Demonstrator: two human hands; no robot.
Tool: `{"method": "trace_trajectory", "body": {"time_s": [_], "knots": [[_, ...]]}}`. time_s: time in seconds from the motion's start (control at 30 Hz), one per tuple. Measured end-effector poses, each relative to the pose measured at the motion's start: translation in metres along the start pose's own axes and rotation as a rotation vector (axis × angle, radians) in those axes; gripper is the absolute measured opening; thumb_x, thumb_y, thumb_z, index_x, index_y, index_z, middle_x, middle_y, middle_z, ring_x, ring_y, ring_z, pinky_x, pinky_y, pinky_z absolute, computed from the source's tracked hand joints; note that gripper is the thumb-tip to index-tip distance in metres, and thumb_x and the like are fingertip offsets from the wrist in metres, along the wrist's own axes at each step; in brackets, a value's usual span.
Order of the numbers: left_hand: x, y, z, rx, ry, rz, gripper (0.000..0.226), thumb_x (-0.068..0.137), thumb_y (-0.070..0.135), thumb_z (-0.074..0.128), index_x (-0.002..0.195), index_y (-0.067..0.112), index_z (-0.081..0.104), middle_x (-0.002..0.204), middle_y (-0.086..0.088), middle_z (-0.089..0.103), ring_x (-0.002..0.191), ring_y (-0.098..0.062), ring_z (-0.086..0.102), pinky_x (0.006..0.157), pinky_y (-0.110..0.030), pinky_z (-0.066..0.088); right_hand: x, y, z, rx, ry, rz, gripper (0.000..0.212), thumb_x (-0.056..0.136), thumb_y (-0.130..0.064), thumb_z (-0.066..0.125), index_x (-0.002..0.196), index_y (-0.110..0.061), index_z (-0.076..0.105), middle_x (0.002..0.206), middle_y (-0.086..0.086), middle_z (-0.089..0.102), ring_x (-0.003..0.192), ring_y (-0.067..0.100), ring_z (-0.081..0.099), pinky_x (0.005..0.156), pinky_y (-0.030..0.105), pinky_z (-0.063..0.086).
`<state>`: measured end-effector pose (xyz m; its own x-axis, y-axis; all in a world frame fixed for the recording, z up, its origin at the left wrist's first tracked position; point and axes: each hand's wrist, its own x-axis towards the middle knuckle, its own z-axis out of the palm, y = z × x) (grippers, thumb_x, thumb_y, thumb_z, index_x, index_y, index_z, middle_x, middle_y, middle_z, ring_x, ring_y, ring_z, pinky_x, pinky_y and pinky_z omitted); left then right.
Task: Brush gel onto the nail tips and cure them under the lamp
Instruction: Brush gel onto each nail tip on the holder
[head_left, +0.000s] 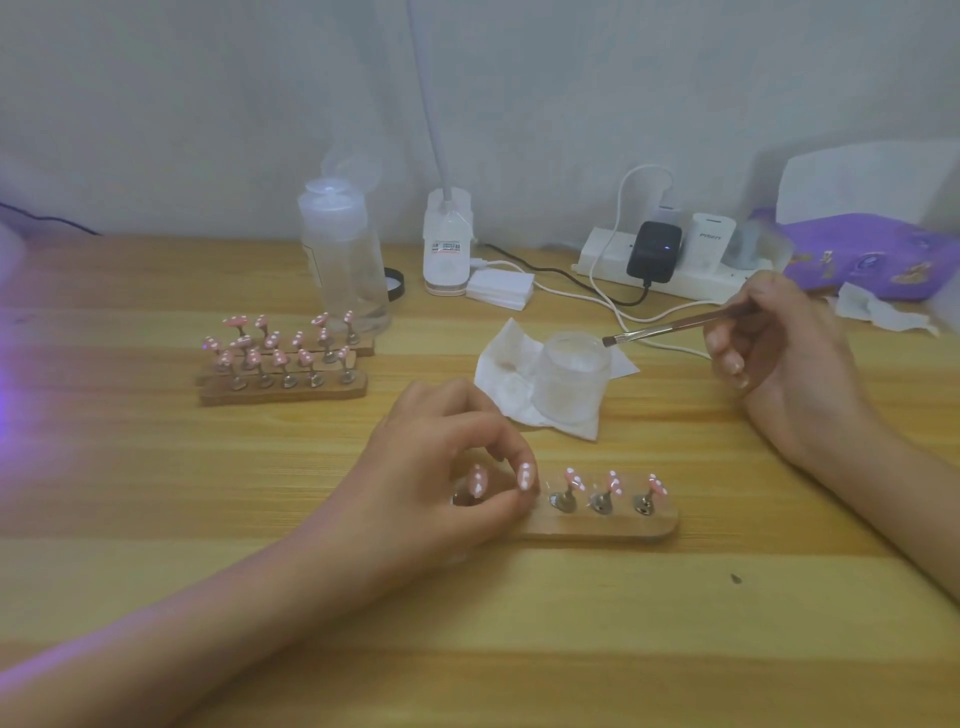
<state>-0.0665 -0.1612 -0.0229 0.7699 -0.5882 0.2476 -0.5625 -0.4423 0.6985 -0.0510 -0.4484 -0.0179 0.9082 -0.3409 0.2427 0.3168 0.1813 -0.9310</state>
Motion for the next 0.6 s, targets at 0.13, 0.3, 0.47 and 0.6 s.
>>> {"method": "trace_trajectory", "body": {"time_s": [0.13,0.3,0.47,0.6], "knots": [[0.001,0.008,0.005,0.302,0.043,0.131,0.018,0.077,0.048,0.06,0.09,0.039,0.067,0.099,0.02,0.049,0.101,-0.009,0.046,0.09,-0.032,0.033,0.0,0.001,-0.002,-0.003,-0.012,-0.012,0.029,0.104,-0.021,0.042,0.076,-0.017,0.046,0.053,-0.001,0.06,0.04,0.008,0.044,0.04,0.015,0.034],[0.007,0.016,0.013,0.381,0.08,0.186,0.012,0.075,0.043,0.067,0.085,0.036,0.071,0.094,0.02,0.051,0.096,-0.012,0.049,0.082,-0.038,0.036,0.001,0.001,-0.001,-0.011,-0.017,-0.013,0.027,0.102,-0.023,0.047,0.076,-0.017,0.045,0.053,-0.002,0.06,0.04,0.006,0.044,0.039,0.014,0.034],[0.007,0.015,0.015,0.378,0.098,0.24,0.007,0.076,0.043,0.069,0.081,0.038,0.071,0.092,0.019,0.054,0.093,-0.011,0.049,0.078,-0.039,0.039,0.0,-0.001,0.001,-0.007,-0.035,-0.015,0.027,0.097,-0.025,0.052,0.073,-0.017,0.043,0.053,-0.001,0.06,0.04,0.007,0.044,0.039,0.014,0.035],[0.006,0.017,0.016,0.48,0.178,0.373,0.017,0.082,0.041,0.058,0.077,0.035,0.073,0.091,0.015,0.06,0.09,-0.015,0.054,0.077,-0.036,0.032,-0.001,-0.003,0.002,-0.004,-0.049,-0.021,0.025,0.088,-0.03,0.058,0.073,-0.017,0.043,0.053,0.0,0.061,0.04,0.008,0.044,0.039,0.015,0.035]]}}
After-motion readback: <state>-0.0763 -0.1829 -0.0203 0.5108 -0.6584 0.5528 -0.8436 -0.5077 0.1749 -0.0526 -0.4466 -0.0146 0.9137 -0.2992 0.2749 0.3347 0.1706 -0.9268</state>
